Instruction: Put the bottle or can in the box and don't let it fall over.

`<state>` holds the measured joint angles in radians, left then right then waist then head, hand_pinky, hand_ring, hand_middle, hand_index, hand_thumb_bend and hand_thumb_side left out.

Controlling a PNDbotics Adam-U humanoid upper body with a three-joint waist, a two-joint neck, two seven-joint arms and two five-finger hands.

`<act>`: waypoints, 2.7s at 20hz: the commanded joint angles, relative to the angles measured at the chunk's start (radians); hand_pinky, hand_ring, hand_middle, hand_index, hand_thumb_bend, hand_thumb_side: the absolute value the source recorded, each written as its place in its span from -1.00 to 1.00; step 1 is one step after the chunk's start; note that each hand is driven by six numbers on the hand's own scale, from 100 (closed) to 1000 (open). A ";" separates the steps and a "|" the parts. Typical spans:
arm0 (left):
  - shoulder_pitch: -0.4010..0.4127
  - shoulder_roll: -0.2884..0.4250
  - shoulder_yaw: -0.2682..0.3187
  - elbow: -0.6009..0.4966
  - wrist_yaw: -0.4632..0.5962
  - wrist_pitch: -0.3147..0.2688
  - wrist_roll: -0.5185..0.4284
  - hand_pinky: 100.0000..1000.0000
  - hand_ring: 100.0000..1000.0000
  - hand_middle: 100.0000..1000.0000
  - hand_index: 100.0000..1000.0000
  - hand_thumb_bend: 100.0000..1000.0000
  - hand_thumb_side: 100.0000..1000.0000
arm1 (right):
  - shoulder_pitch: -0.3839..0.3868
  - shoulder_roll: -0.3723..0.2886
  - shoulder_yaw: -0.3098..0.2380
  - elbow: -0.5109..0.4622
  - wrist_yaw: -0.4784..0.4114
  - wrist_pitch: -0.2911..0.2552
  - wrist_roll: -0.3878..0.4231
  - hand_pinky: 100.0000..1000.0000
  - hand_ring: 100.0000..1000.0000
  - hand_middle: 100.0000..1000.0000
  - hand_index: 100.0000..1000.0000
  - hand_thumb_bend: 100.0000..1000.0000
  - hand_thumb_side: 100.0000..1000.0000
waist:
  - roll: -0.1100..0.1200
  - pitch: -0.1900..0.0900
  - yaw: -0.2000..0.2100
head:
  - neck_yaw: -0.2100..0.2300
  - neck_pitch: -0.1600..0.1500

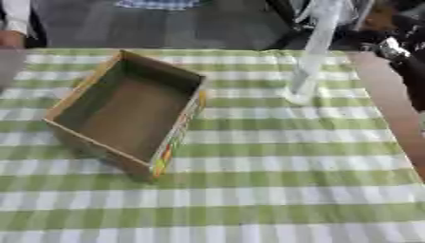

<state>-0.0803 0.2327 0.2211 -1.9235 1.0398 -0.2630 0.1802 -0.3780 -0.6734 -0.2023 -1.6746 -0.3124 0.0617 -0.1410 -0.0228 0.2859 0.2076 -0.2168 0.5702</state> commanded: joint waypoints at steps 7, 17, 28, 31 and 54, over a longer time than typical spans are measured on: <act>0.003 0.041 0.043 -0.013 -0.321 -0.052 0.108 0.63 0.12 0.46 0.60 -0.60 0.39 | -0.008 -0.044 -0.007 -0.025 -0.004 -0.002 -0.004 0.70 1.00 1.00 0.85 -1.00 -0.33 | 0.001 -0.023 0.000 | -0.002 -0.001; 0.012 0.050 0.069 -0.023 -0.774 -0.006 0.178 0.80 0.42 0.72 0.74 -0.94 0.43 | -0.004 -0.044 -0.006 -0.027 -0.009 -0.007 0.000 0.70 1.00 1.00 0.87 -1.00 -0.32 | 0.004 -0.021 0.001 | -0.012 0.005; 0.009 0.039 0.044 -0.043 -0.840 0.021 0.195 0.83 0.43 0.73 0.75 -0.88 0.48 | -0.010 -0.049 -0.003 -0.009 0.042 -0.030 0.114 0.75 1.00 1.00 1.00 -1.00 -0.24 | 0.008 -0.014 0.004 | -0.028 0.003; 0.008 0.038 0.044 -0.041 -0.834 0.022 0.189 0.83 0.42 0.72 0.75 -0.88 0.48 | -0.013 -0.050 -0.005 0.004 0.063 -0.041 0.157 0.77 1.00 1.00 1.00 -1.00 -0.20 | 0.008 -0.012 0.007 | -0.029 0.002; 0.003 0.040 0.032 -0.033 -0.822 0.017 0.151 0.82 0.40 0.71 0.74 -0.88 0.51 | -0.084 -0.096 0.048 0.078 0.124 0.059 0.226 0.80 1.00 1.00 1.00 -1.00 -0.26 | 0.011 -0.011 0.018 | -0.037 -0.018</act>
<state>-0.0712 0.2544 0.2521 -1.9423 0.2117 -0.2441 0.3364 -0.4473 -0.7275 -0.1515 -1.5941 -0.1897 0.1197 0.0831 -0.0137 0.2890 0.2245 -0.2497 0.5678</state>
